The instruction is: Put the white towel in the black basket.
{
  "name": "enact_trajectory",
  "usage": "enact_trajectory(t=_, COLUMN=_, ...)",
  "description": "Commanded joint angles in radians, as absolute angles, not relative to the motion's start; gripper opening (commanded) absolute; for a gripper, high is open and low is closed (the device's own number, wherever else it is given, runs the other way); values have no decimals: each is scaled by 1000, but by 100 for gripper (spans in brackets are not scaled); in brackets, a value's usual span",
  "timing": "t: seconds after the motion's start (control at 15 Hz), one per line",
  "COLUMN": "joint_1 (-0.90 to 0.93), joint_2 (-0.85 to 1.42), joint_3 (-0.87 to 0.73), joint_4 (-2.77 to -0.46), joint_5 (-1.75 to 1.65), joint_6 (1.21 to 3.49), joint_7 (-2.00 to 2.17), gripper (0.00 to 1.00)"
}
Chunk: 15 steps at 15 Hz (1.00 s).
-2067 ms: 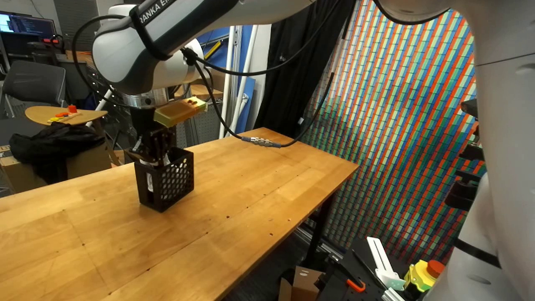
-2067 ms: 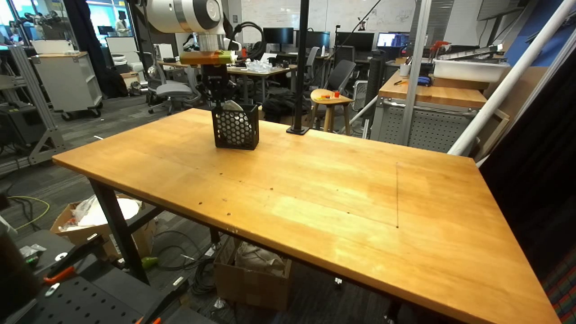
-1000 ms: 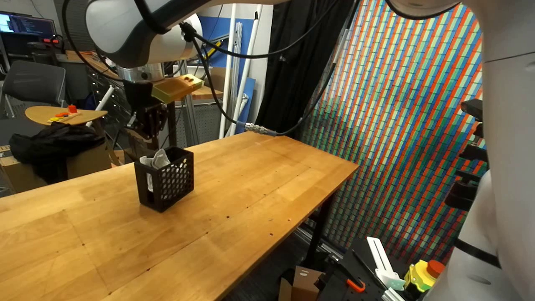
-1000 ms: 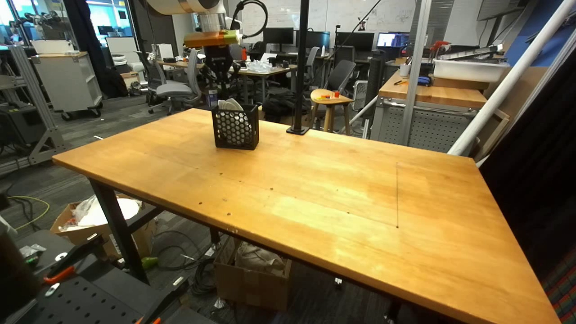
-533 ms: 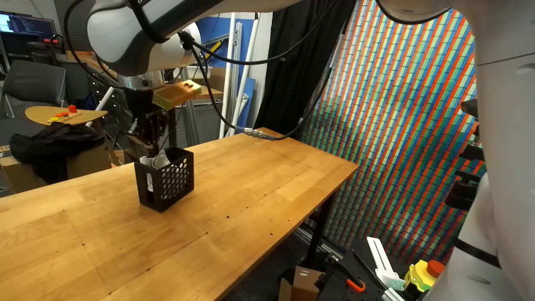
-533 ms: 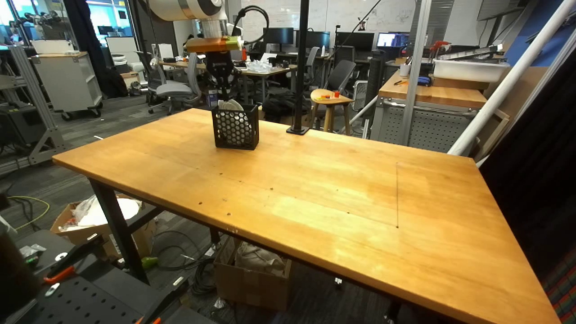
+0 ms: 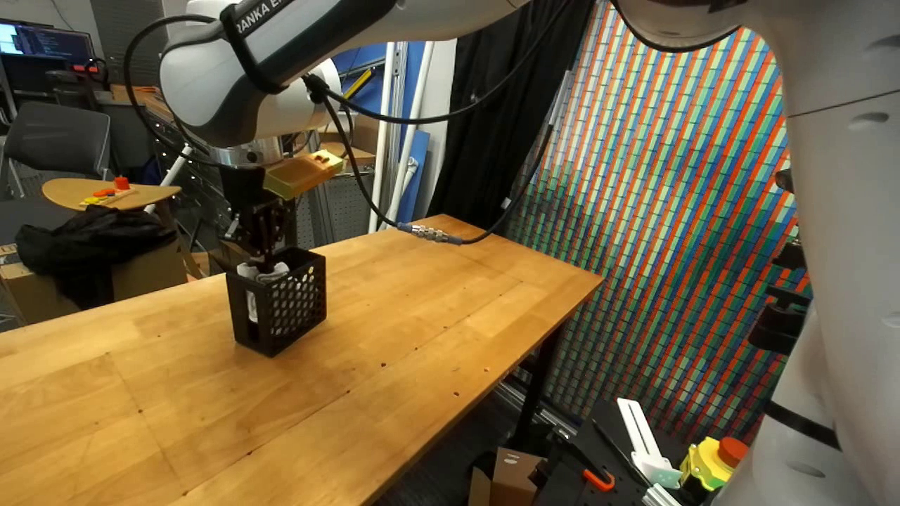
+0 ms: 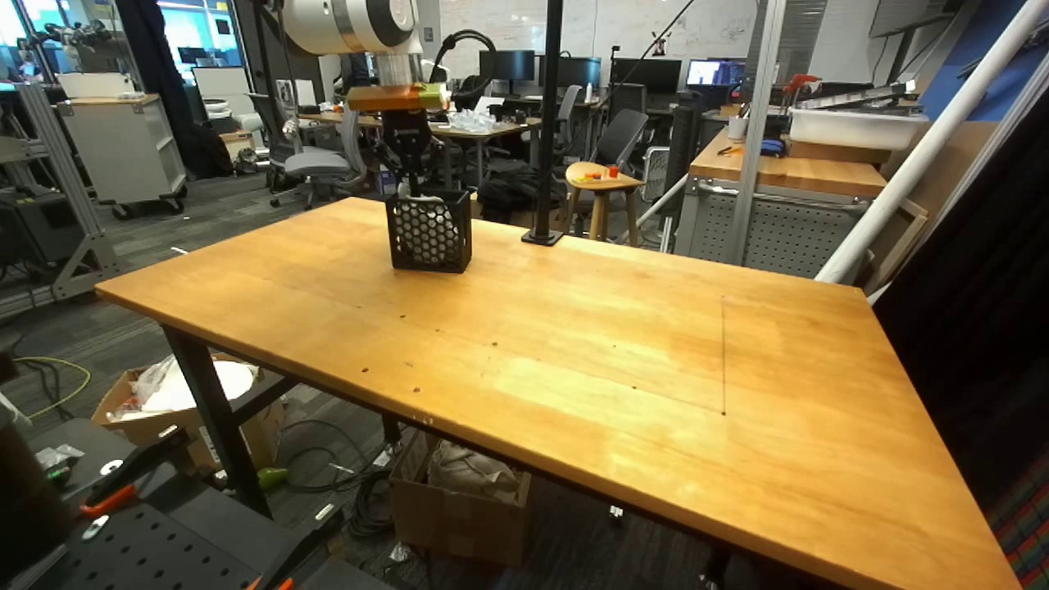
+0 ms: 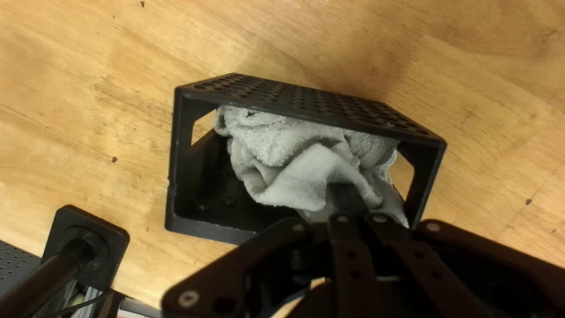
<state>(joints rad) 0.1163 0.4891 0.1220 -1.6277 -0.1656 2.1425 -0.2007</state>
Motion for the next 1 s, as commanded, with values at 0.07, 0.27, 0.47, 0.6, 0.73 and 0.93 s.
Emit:
enact_trajectory(t=0.07, joint_1=95, joint_2=528, joint_3=128, joint_4=-1583, joint_5=-123, joint_6=2149, joint_7=-252, gripper=0)
enact_trajectory(t=0.27, joint_1=83, joint_2=545, joint_3=130, joint_4=-1568, joint_5=-101, joint_6=2140, joint_7=-278, gripper=0)
enact_trajectory(t=0.47, joint_1=70, joint_2=556, joint_3=131, joint_4=-1563, joint_5=-83, joint_6=2134, joint_7=-303, gripper=0)
enact_trajectory(t=0.6, joint_1=61, joint_2=560, joint_3=131, joint_4=-1562, joint_5=-71, joint_6=2131, joint_7=-316, gripper=0)
enact_trajectory(t=0.73, joint_1=52, joint_2=564, joint_3=131, joint_4=-1563, joint_5=-58, joint_6=2129, joint_7=-327, gripper=0)
enact_trajectory(t=0.93, joint_1=41, joint_2=570, joint_3=133, joint_4=-1565, joint_5=-44, joint_6=2123, joint_7=-342, gripper=0)
